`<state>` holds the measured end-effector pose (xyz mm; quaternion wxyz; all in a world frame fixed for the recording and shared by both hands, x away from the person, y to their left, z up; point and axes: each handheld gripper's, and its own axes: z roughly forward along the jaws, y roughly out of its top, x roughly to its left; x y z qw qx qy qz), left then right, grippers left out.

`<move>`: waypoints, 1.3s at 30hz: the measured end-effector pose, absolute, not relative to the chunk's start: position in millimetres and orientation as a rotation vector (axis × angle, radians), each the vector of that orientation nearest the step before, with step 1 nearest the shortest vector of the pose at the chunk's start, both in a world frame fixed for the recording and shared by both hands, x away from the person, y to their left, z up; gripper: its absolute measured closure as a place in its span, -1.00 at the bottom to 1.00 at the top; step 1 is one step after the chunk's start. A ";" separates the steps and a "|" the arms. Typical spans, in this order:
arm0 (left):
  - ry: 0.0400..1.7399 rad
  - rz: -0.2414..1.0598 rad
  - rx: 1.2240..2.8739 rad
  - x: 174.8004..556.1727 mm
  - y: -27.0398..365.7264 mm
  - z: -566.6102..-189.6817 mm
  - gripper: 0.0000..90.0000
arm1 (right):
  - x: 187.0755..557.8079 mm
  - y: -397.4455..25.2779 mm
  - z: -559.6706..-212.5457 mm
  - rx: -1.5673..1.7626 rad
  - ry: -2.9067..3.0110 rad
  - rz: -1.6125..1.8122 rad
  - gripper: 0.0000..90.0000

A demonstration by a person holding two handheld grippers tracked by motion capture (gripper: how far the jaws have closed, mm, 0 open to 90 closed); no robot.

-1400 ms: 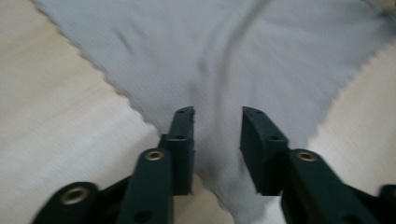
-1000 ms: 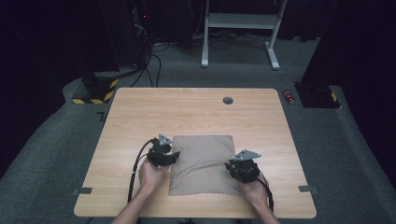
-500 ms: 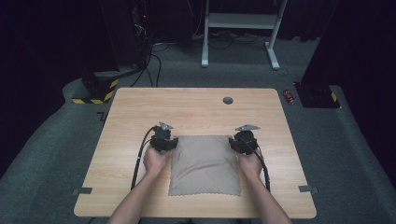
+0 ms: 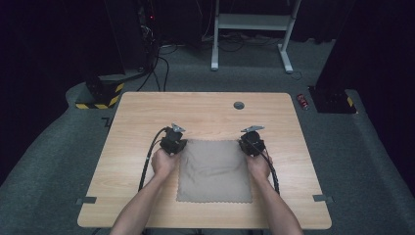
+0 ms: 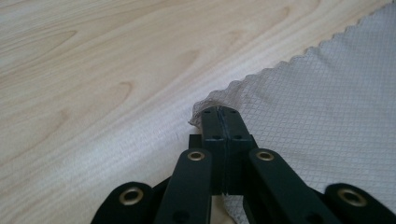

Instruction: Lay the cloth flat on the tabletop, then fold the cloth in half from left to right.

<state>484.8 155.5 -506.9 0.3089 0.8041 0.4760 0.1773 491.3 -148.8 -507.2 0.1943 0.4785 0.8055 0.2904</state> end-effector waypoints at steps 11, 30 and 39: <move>1.320 0.475 2.065 497.9 156.3 -513.0 0.98 | 507.8 -144.2 -508.6 1.335 2.230 0.773 0.99; 1.322 0.368 2.047 490.6 166.6 -508.8 0.14 | 459.4 -138.5 -495.7 1.283 2.268 1.044 0.51; 1.356 0.355 2.019 491.7 176.8 -511.3 0.07 | 405.6 -87.7 -504.6 1.074 2.426 1.128 0.61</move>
